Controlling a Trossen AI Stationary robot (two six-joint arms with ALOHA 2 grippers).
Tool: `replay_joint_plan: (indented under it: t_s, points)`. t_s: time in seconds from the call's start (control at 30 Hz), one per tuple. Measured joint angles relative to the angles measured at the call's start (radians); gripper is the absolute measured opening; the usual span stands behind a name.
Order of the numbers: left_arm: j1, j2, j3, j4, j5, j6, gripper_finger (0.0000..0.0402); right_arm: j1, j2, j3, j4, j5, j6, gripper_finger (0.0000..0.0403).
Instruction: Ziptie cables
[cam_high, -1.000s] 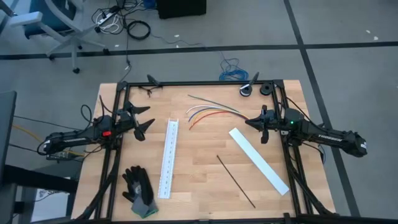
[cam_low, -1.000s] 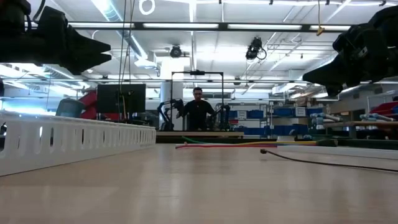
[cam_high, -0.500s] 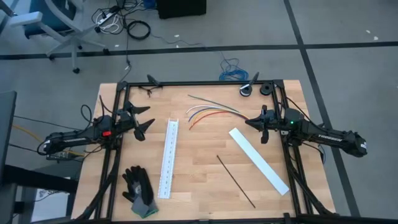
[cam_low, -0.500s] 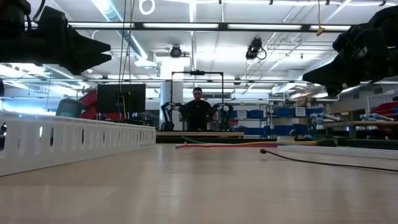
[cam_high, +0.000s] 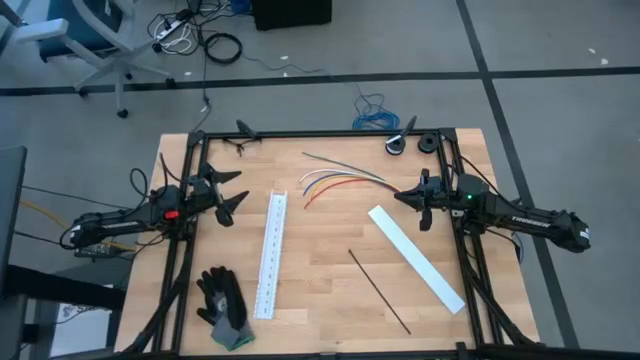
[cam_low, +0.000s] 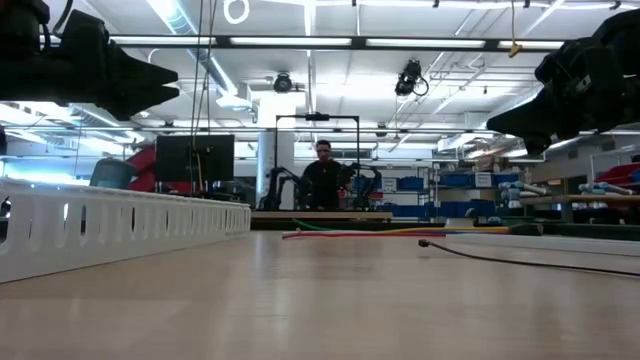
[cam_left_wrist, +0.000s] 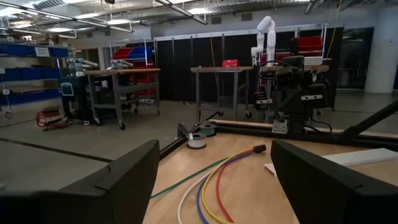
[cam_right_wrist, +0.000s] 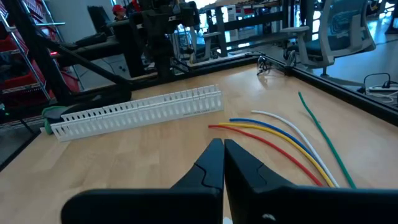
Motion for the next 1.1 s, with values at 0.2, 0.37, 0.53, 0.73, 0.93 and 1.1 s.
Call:
replay_joint_plan:
  t_s: [0.2,0.37,0.53,0.73,0.93,1.1]
  points:
    - [0.000,0.000,0.000,0.000,0.000,0.000,0.0321,0.000,0.000,0.000,0.000,0.000,0.000,0.0004]
    - [0.000,0.000,0.000,0.000,0.000,0.000,0.0321,0.000,0.000,0.000,0.000,0.000,0.000,0.0004]
    - [0.000,0.000,0.000,0.000,0.000,0.000,0.0321,0.000,0.000,0.000,0.000,0.000,0.000,0.0004]
    - [0.000,0.000,0.000,0.000,0.000,0.000,0.0321,0.000,0.000,0.000,0.000,0.000,0.000,0.0004]
    - [0.000,0.000,0.000,0.000,0.000,0.000,0.0321,0.000,0.000,0.000,0.000,0.000,0.000,0.0004]
    - [0.000,0.000,0.000,0.020,0.000,0.000,0.0321,0.000,0.000,0.000,0.000,0.000,0.000,0.0004]
